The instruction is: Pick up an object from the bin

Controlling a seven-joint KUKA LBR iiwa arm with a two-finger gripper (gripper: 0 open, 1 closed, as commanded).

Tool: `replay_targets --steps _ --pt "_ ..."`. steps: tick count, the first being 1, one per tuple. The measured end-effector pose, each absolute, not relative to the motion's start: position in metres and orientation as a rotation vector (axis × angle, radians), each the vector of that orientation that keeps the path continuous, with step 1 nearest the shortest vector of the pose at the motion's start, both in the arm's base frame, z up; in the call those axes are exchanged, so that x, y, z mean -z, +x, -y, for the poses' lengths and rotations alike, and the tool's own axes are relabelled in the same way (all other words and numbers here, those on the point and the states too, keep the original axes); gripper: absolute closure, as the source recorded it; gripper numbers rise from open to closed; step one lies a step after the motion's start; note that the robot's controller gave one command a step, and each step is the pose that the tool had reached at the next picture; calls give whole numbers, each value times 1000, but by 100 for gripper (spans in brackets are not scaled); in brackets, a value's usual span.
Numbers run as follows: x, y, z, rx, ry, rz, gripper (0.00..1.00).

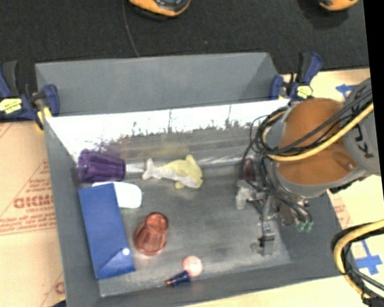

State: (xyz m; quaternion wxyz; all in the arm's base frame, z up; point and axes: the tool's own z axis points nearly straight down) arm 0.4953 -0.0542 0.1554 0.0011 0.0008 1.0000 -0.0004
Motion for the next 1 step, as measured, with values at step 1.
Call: replay_targets --steps 1 --pt "-105 563 104 4 -194 -3129 0"
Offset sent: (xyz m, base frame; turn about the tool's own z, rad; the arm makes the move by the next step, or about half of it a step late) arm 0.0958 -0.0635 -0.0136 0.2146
